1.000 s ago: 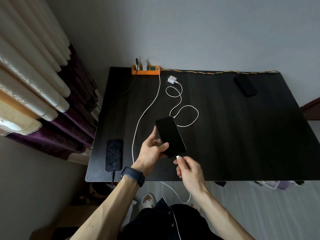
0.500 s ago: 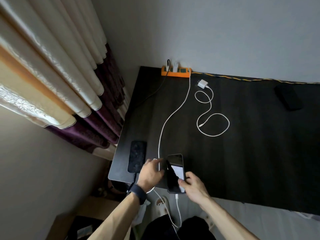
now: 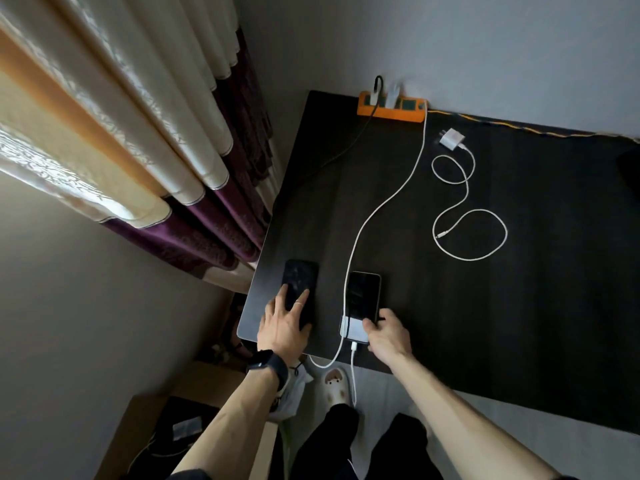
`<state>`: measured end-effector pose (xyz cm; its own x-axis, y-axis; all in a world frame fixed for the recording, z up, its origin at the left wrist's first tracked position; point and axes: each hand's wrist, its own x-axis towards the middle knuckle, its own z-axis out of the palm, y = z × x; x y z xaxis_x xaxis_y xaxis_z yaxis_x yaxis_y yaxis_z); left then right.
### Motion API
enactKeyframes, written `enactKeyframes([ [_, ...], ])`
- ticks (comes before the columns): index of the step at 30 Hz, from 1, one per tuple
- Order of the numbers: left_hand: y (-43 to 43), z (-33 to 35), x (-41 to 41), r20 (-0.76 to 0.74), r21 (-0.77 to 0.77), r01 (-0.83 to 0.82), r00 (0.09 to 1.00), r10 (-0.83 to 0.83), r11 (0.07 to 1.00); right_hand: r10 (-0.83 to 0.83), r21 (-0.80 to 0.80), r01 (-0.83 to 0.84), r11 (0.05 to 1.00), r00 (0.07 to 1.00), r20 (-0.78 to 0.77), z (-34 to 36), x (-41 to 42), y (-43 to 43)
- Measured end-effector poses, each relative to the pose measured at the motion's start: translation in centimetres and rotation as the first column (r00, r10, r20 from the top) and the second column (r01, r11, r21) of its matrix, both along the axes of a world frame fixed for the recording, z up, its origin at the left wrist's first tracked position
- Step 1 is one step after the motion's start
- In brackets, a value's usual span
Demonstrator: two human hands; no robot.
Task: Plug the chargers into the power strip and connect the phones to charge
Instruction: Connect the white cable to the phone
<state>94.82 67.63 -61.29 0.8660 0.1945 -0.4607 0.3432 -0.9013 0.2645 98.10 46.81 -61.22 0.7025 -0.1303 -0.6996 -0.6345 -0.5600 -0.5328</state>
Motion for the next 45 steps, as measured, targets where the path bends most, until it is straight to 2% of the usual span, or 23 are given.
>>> enactKeyframes([
  [3, 0.7, -0.2, -0.4, 0.002, -0.031, -0.026, 1.0, 0.026, 0.999, 0.116, -0.194, -0.098, 0.976, 0.99, 0.083, 0.7, 0.6, 0.7],
  [5, 0.9, -0.2, -0.6, 0.003, -0.047, -0.032, 0.999, 0.032, 0.998, 0.188, -0.27, -0.151, 0.951, 0.975, 0.117, 1.0, 0.7, 1.3],
  [9, 1.2, -0.1, -0.5, -0.003, -0.05, -0.017, 1.0, 0.016, 0.999, 0.301, -0.363, -0.254, 0.896, 0.95, 0.078, 1.3, 0.8, 2.1],
  [14, 1.3, 0.0, -0.5, -0.012, -0.04, -0.007, 1.0, 0.007, 0.999, 0.337, -0.379, -0.279, 0.882, 0.937, 0.094, 1.6, 0.8, 3.2],
  [20, 1.0, 0.1, -0.5, -0.018, -0.046, -0.012, 1.0, 0.012, 0.999, 0.393, -0.319, -0.334, 0.887, 0.909, 0.141, 1.3, 0.7, 3.9],
  [23, 1.1, 0.0, -0.6, -0.007, -0.043, -0.005, 1.0, 0.005, 0.999, 0.322, -0.275, -0.276, 0.921, 0.936, 0.14, 1.4, 0.7, 4.5],
  [27, 0.3, -0.1, -0.8, 0.007, 0.012, -0.004, 1.0, 0.003, 1.0, 0.382, -0.322, -0.326, 0.889, 0.915, 0.127, 1.9, 0.2, 5.2],
  [29, -0.4, -0.3, -0.8, -0.027, 0.042, 0.019, 0.999, -0.018, 0.999, 0.424, -0.338, -0.368, 0.866, 0.899, 0.106, 1.8, 0.1, 4.9],
  [33, -1.0, -0.6, -0.6, -0.088, 0.041, 0.038, 0.996, -0.034, 0.998, 0.426, -0.365, -0.35, 0.863, 0.892, 0.152, 1.5, -1.2, 2.7],
  [35, -0.9, -0.6, -0.6, -0.089, 0.031, 0.039, 0.995, -0.036, 0.999, 0.483, -0.437, -0.385, 0.813, 0.865, 0.136, 1.1, -2.8, 1.4],
  [39, -0.7, -0.4, -0.6, -0.085, 0.06, 0.06, 0.995, -0.055, 0.996, 0.675, -0.547, -0.521, 0.656, 0.729, 0.115, -0.4, -5.1, 0.0],
  [43, -0.8, -0.8, -0.6, -0.087, 0.062, 0.061, 0.995, -0.056, 0.996, 0.69, -0.515, -0.534, 0.67, 0.705, 0.166, -0.4, -4.9, 0.4],
  [45, -0.7, -0.9, -0.5, -0.09, 0.063, 0.069, 0.994, -0.063, 0.996, 0.735, -0.493, -0.586, 0.643, 0.654, 0.181, -0.2, -4.7, 0.6],
])
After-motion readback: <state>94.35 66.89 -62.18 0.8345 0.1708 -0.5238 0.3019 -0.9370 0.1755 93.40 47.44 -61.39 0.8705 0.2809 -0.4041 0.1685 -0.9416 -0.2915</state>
